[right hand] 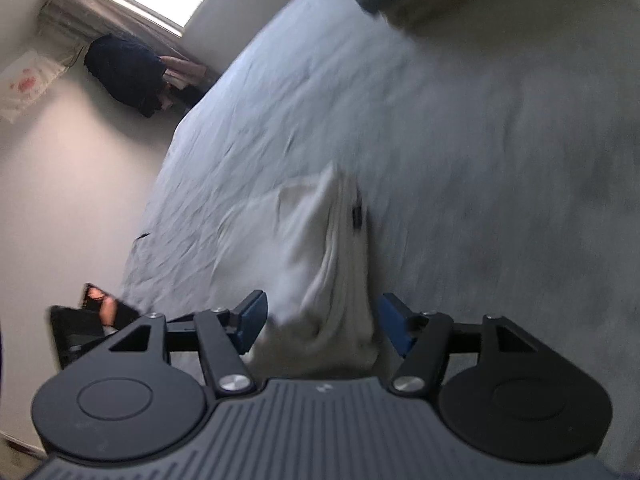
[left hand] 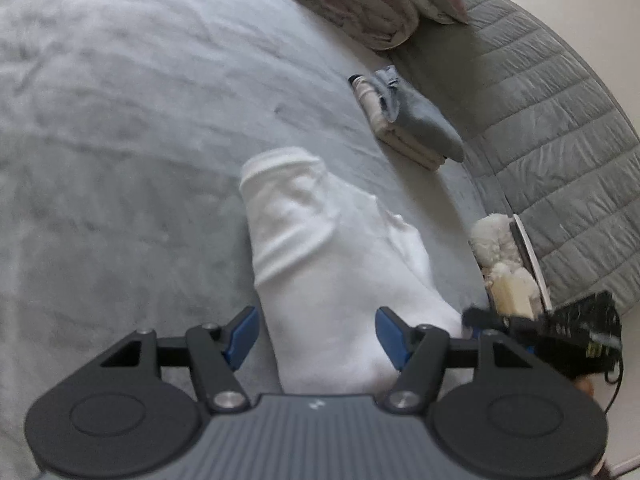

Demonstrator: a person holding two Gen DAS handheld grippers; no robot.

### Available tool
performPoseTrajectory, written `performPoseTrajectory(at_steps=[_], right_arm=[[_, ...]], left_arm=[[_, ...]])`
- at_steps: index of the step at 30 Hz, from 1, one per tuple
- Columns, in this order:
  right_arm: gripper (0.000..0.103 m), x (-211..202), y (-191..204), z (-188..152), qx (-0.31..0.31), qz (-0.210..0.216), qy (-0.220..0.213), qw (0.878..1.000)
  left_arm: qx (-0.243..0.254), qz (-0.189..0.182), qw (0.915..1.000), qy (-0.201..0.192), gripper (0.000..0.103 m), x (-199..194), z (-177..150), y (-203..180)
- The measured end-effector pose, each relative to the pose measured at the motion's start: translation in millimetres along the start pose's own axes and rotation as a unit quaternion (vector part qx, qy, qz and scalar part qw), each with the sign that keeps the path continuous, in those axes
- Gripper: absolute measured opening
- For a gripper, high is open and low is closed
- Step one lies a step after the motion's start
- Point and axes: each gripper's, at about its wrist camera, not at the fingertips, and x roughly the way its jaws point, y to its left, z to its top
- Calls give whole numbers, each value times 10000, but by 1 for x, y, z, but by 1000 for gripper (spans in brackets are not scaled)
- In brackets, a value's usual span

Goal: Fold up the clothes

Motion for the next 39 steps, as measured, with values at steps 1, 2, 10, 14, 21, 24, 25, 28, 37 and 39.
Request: performPoseTrajectory(at_steps=[1, 2, 10, 14, 21, 24, 25, 28, 37, 39], right_arm=[[68, 0, -1, -3, 111, 60, 67, 9999], [69, 2, -1, -5, 149, 73, 138, 9998], [76, 19, -14, -13, 936, 309, 464, 9940], [76, 16, -22, -14, 1570, 469, 393, 9857], [60, 10, -19, -14, 1714, 215, 90, 9849], [50, 5, -8, -11, 1420, 37, -135, 9898], [47, 3, -4, -10, 1322, -16, -209, 9910], [42, -1, 0, -7, 1122, -62, -371, 9930], [52, -5, -16, 0, 1294, -15, -537, 9901], [59, -10, -17, -4, 1249, -21, -650, 9900]], left_arm=[[-122, 0, 9999, 47, 65, 4, -1, 3], [-251, -4, 9996, 99, 65, 9, -2, 6], [-1212, -385, 9919, 32, 65, 29, 1, 22], [-1522, -478, 9872, -81, 66, 34, 4, 26], [-1980, -599, 9780, -269, 65, 39, 7, 32], [-1658, -260, 9854, -300, 53, 37, 6, 19], [-1543, -150, 9875, -301, 51, 35, 6, 15], [-1430, -52, 9893, -281, 46, 29, 4, 6], [-1045, -40, 9944, 156, 56, 19, -6, -5], [-983, 23, 9950, 165, 60, 21, -3, -4]])
